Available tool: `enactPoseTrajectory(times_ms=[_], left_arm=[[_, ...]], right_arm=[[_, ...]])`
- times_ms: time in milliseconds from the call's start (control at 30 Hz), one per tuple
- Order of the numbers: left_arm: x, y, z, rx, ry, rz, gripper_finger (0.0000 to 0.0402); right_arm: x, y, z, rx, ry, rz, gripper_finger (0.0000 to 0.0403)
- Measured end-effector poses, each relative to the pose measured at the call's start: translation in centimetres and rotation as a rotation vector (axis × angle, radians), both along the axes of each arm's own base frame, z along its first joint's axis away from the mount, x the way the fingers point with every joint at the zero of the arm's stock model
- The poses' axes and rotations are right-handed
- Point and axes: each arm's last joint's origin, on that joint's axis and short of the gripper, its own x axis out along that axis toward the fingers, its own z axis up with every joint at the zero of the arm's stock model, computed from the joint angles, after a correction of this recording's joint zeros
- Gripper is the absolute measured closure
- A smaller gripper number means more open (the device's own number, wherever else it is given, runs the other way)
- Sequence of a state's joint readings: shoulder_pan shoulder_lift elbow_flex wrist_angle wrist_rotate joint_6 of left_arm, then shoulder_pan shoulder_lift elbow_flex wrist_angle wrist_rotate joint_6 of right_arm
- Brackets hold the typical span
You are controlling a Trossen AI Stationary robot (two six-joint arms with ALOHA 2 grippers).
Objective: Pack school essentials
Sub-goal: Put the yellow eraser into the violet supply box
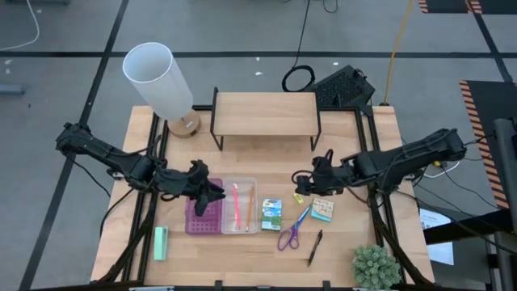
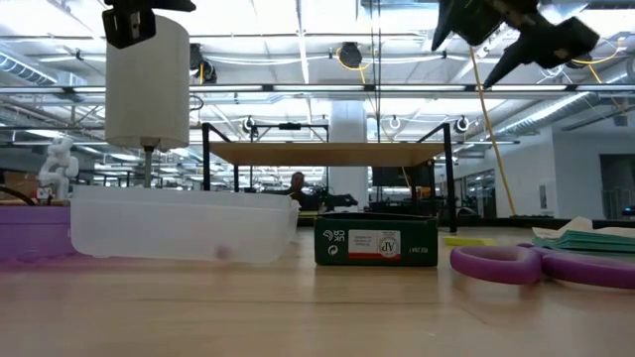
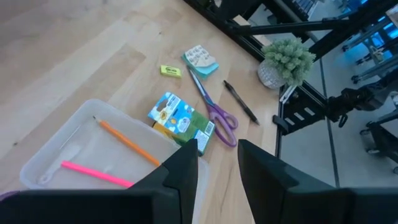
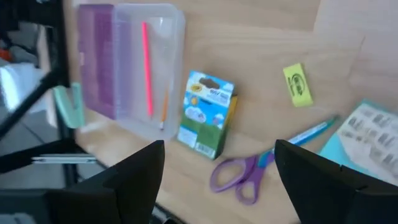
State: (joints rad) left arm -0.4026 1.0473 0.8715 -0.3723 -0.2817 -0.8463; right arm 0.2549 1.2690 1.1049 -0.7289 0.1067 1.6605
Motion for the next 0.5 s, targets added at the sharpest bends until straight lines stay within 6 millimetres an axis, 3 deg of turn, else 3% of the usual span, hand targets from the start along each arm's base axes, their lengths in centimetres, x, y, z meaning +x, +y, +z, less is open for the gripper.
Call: enactPoseTrajectory(times_ms=[500], left_arm=[[-0.4, -0.3, -0.4, -0.039, 0.046, 0.026, 0.0286]], right_arm=[[3.6, -1.6, -6.6, -0.175, 0.312, 0.283, 0.0094]])
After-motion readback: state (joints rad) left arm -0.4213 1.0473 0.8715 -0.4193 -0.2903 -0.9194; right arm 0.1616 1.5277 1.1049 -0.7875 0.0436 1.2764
